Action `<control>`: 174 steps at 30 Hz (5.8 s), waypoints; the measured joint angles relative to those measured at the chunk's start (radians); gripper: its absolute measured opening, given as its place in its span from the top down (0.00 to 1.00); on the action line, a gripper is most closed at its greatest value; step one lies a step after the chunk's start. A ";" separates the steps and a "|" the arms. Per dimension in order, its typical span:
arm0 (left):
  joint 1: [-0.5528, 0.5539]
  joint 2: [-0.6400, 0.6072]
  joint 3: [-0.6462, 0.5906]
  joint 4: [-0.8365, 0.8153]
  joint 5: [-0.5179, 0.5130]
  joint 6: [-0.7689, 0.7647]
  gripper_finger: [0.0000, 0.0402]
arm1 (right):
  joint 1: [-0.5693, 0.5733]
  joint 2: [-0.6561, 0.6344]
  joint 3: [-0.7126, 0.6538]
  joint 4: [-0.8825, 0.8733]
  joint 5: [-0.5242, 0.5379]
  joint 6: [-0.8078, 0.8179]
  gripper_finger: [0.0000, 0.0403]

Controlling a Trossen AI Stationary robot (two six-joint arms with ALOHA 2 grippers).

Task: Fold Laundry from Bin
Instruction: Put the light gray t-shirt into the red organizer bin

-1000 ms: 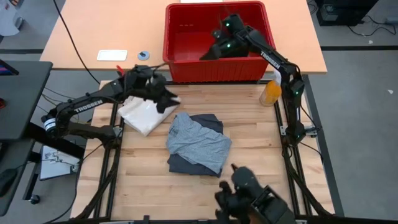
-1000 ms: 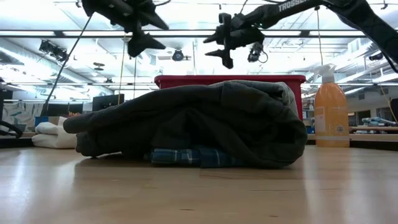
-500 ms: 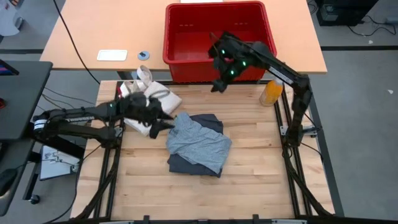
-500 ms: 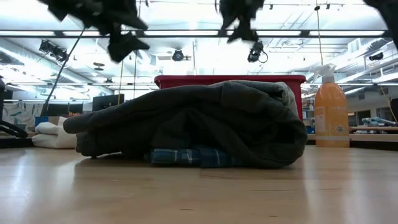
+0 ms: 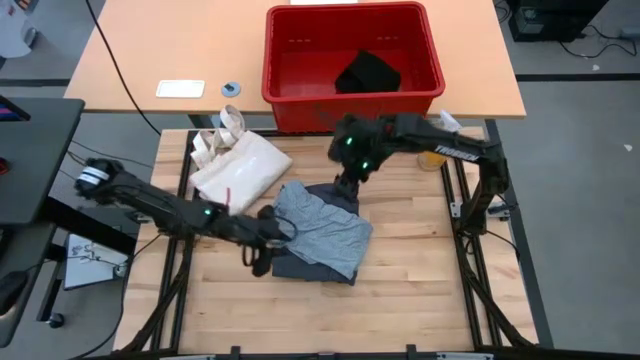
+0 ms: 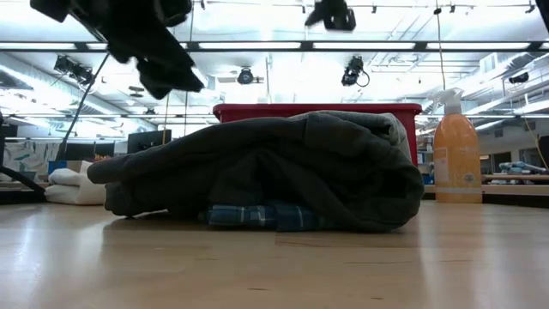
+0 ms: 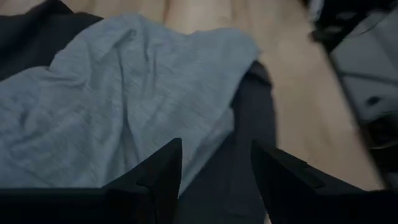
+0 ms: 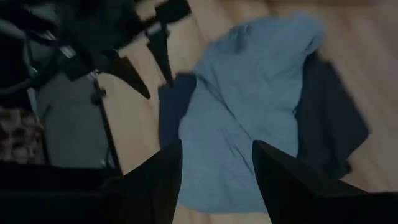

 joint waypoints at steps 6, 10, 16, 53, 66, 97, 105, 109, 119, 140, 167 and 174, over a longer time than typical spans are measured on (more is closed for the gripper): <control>0.003 0.202 0.114 -0.034 -0.055 0.046 0.51 | 0.041 -0.010 -0.282 0.133 -0.010 0.066 0.50; 0.008 0.327 0.209 -0.139 -0.066 0.051 0.44 | 0.078 -0.090 -0.482 0.271 0.004 0.163 0.50; -0.011 0.449 0.332 -0.173 -0.068 0.174 0.26 | 0.097 -0.304 -0.788 0.453 -0.003 0.282 0.50; 0.190 0.524 0.485 -0.209 -0.197 0.600 0.54 | 0.220 -0.782 -1.295 0.926 0.067 0.568 0.50; 0.199 0.524 0.484 -0.443 -0.184 0.601 0.54 | 0.226 -0.782 -1.295 0.927 0.093 0.568 0.50; 0.261 0.579 0.483 -0.347 -0.030 0.688 0.60 | 0.231 -0.782 -1.295 0.926 0.144 0.596 0.50; 0.273 0.610 0.483 -0.292 -0.024 0.555 0.96 | 0.241 -0.782 -1.294 0.959 0.148 0.755 0.50; 0.279 0.591 0.483 -0.283 -0.034 0.495 0.98 | 0.255 -0.802 -1.295 0.897 0.145 0.736 0.50; 0.330 0.491 0.504 -0.233 -0.055 0.338 0.99 | 0.284 -0.870 -1.294 0.955 0.155 0.725 0.50; 0.280 0.483 0.504 -0.223 -0.013 0.367 0.66 | 0.244 -0.732 -1.295 1.032 0.265 0.687 0.29; 0.256 0.644 0.505 -0.083 -0.169 0.592 0.26 | 0.233 -0.750 -1.295 1.063 0.218 0.731 0.29; 0.272 0.655 0.504 0.013 -0.220 0.610 0.31 | 0.248 -0.749 -1.295 1.078 0.217 0.750 0.29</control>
